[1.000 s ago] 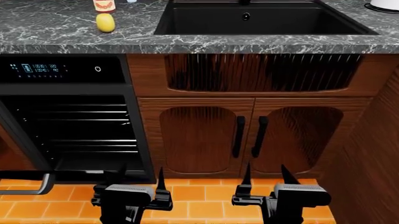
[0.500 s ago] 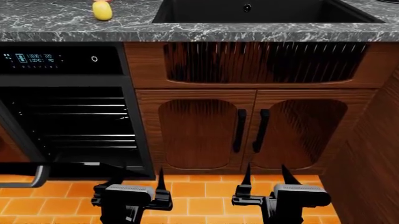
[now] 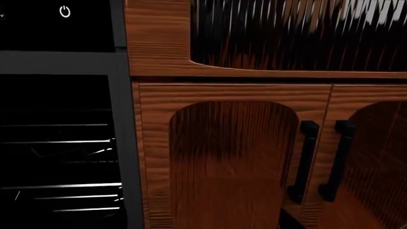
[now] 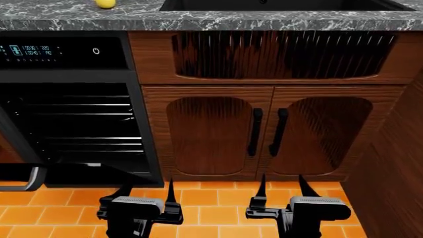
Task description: Close the dishwasher door
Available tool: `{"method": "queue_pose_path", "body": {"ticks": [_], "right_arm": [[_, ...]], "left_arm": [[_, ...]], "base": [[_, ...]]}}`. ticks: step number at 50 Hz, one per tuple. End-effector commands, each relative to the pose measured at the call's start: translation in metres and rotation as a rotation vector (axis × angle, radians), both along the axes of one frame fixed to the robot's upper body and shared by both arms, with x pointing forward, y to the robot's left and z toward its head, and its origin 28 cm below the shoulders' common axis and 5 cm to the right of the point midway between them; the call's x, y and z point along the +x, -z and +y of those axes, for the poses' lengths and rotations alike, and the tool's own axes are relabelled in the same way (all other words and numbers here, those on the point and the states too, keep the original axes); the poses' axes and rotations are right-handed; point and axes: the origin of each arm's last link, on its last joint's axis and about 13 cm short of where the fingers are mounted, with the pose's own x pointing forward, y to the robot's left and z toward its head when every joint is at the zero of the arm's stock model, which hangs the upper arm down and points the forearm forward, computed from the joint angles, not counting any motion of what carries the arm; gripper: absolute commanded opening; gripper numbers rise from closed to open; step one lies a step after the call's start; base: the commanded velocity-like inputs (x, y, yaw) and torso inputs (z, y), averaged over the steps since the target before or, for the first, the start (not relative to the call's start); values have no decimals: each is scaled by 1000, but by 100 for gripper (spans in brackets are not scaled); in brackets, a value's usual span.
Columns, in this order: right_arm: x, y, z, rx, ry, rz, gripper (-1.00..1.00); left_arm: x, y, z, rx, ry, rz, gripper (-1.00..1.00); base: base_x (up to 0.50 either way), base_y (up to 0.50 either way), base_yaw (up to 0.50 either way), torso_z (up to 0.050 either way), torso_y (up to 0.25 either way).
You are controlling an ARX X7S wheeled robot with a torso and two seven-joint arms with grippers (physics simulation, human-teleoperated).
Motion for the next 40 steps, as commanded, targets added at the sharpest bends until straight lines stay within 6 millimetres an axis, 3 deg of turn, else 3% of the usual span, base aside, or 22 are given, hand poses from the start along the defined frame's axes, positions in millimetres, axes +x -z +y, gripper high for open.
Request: {"method": "queue_pose_path", "body": {"ticks": [1, 40], "right_arm": [[0, 0, 0, -1, -2, -2, 100], [0, 1, 1, -22, -9, -6, 100]], "left_arm": [[0, 0, 0, 0, -1, -1, 100], [0, 0, 0, -5, 5, -4, 100]], "base": [[0, 0, 0, -50, 0], [0, 0, 0, -50, 0]]}}
